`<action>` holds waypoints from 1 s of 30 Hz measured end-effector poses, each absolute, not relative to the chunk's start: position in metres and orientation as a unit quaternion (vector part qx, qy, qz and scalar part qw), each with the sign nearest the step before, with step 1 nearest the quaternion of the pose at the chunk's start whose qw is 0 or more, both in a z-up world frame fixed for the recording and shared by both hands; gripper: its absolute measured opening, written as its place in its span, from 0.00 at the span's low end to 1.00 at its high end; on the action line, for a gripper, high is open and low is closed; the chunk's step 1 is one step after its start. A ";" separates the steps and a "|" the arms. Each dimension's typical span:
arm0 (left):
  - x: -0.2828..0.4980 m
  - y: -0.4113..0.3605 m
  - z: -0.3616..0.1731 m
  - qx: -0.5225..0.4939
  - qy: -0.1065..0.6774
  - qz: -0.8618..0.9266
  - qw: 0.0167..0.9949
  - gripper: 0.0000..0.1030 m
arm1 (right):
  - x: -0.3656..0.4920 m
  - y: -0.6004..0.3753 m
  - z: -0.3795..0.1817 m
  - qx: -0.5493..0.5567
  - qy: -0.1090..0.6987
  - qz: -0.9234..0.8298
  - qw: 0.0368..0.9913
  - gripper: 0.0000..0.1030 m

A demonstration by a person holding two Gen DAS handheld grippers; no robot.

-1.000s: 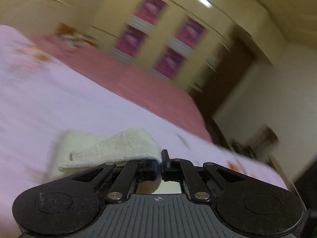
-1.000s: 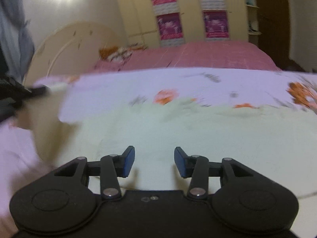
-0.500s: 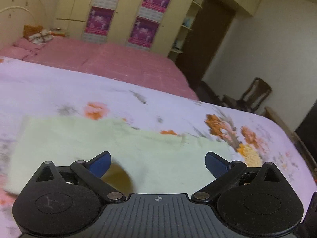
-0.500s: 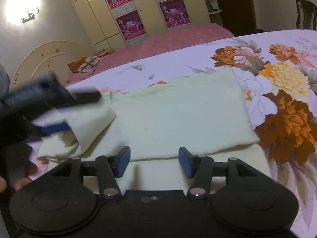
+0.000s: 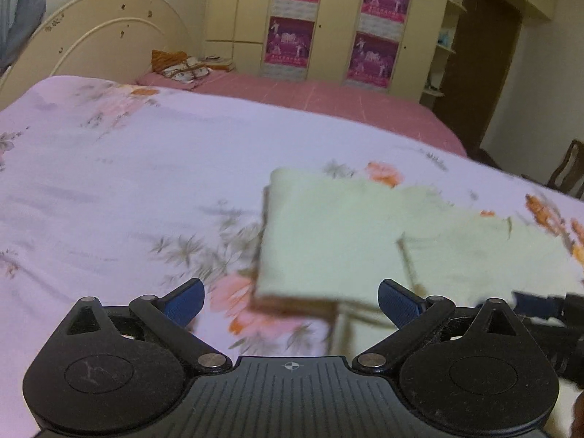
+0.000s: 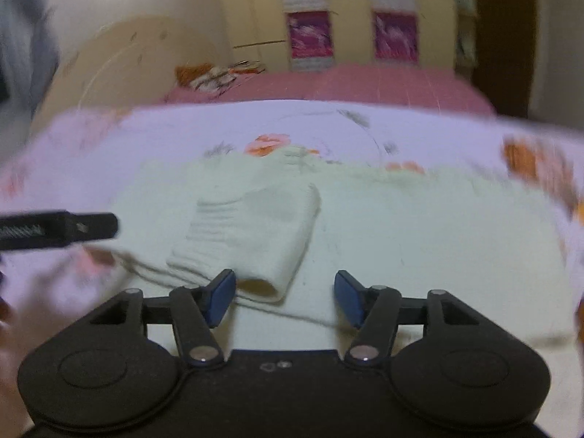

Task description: Fold small clothes

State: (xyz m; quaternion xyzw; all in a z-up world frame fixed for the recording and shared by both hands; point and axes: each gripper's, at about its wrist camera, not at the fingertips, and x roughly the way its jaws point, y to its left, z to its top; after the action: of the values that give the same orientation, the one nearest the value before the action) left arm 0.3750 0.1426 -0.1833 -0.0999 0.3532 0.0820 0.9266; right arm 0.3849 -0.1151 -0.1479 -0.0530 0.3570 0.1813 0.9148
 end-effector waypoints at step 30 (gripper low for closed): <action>0.398 0.131 -0.213 -0.110 0.361 0.116 0.919 0.98 | 0.393 -0.180 -0.144 -0.054 0.350 0.091 0.931 0.35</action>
State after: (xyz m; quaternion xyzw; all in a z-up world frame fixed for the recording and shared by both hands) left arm 0.3977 0.1307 -0.2126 -0.1102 0.3611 0.1160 0.9187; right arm 0.3931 -0.1805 -0.1443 -0.0540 0.3496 0.0915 0.9308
